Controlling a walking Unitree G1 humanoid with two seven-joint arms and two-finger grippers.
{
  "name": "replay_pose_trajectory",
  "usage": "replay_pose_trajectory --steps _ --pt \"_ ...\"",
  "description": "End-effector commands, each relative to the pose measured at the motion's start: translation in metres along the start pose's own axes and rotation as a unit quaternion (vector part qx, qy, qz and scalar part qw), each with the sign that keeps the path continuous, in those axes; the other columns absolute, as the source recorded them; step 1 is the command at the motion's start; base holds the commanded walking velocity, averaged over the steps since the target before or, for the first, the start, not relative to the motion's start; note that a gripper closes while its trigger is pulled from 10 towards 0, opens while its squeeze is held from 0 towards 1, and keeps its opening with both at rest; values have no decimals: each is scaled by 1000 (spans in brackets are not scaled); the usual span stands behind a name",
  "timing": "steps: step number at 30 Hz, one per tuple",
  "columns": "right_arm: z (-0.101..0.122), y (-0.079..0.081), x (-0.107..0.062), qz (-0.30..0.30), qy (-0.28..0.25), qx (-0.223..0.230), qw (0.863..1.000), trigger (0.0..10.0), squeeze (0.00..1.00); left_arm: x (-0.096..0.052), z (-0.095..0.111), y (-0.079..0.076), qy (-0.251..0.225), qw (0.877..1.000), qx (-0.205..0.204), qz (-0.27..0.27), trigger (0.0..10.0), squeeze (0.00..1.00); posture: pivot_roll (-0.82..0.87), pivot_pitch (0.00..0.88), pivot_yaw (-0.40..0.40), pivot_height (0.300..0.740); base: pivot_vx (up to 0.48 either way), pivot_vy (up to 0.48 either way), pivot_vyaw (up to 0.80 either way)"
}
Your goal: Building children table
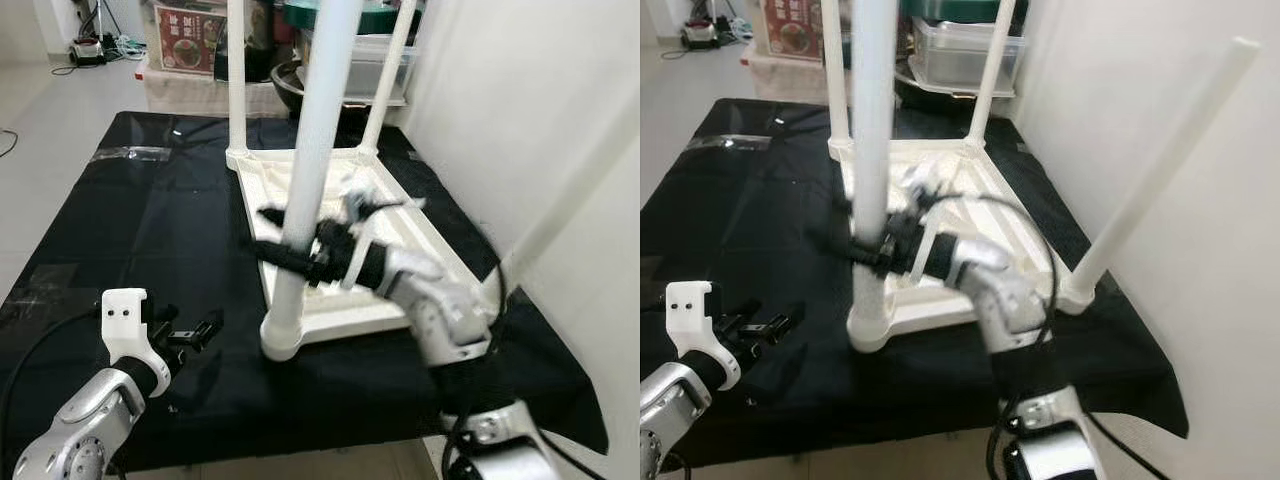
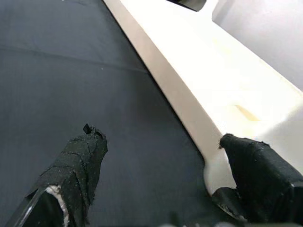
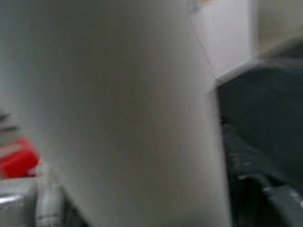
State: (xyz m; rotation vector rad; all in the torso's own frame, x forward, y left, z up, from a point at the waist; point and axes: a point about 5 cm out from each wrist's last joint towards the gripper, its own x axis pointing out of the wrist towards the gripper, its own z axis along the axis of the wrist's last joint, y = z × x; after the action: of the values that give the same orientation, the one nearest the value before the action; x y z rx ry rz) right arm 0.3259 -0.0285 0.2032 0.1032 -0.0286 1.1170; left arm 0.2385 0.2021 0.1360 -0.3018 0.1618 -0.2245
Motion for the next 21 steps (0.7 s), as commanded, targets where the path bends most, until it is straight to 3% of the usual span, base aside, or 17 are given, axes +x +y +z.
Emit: replay_pose_trajectory --steps 1,2,3,4,6,8,9,12,13,14,15,16,17,18,19,20,21 --pt "-23 -42 -8 -277 76 21 958 0 0 -3 -1 0 4 1000 -5 -3 10000 0 172 0 -145 740 0 0 0" --pt "-23 -42 -8 -277 76 21 958 0 0 -3 -1 0 4 1000 -5 -3 10000 0 172 0 -145 740 0 0 0" --pt "-35 -60 -31 -412 84 52 906 0 0 -3 -1 0 4 1000 -6 -4 10000 0 160 0 -137 740 0 0 0" --pt "-53 -73 -72 -558 97 76 821 0 0 -3 -1 -1 4 1000 -7 -7 10000 0 152 0 -129 740 0 0 0" --pt "-53 -73 -72 -558 97 76 821 0 0 -3 -1 -1 4 1000 -7 -7 10000 0 152 0 -129 740 0 0 0" --pt "-59 -68 -100 -632 92 59 767 0 0 -1 -1 -2 6 1000 -7 -10 10000 0 137 0 -118 740 0 0 0" --pt "-58 -62 -106 -649 91 53 753 0 0 0 -1 -2 7 1000 -7 -13 10000 0 132 0 -115 740 0 0 0" --pt "-58 -56 -109 -660 89 49 744 0 0 1 -1 -2 7 1000 -8 -15 10000 0 130 0 -113 740 0 0 0" --pt "-56 -51 -98 -630 89 51 770 10000 0 1 -1 -3 7 1000 -9 -20 10000 0 117 0 -108 740 0 0 0" --pt "-56 -51 -98 -630 89 51 770 10000 0 1 -1 -3 7 1000 -9 -20 10000 0 117 0 -108 740 0 0 0" --pt "-51 -48 -86 -598 65 66 796 10000 0 2 -1 -4 7 1000 -11 -22 10000 0 116 0 -109 740 0 0 0" --pt "-47 -45 -78 -576 46 77 812 10000 0 2 -1 -5 7 1000 -12 -24 10000 0 116 0 -109 740 0 0 0" --pt "-47 -45 -78 -576 46 77 812 10000 0 2 -1 -5 7 1000 -12 -24 10000 0 116 0 -109 740 0 0 0" --pt "-28 -43 -61 -506 -28 90 857 10000 1000 2 -1 -5 7 1000 -11 -25 10000 0 124 0 -114 740 0 0 0" --pt "-16 -41 -48 -435 -55 100 893 10000 1000 2 -1 -5 6 1000 -12 -24 10000 0 126 0 -116 740 0 0 0" --pt "10 -43 -36 -309 -91 111 940 10000 0 1 -1 -4 5 1000 -12 -23 10000 0 133 0 -126 740 0 0 0" --pt "19 -45 -35 -264 -97 113 953 10000 0 1 0 -4 4 1000 -12 -22 10000 0 137 0 -128 740 0 0 0"
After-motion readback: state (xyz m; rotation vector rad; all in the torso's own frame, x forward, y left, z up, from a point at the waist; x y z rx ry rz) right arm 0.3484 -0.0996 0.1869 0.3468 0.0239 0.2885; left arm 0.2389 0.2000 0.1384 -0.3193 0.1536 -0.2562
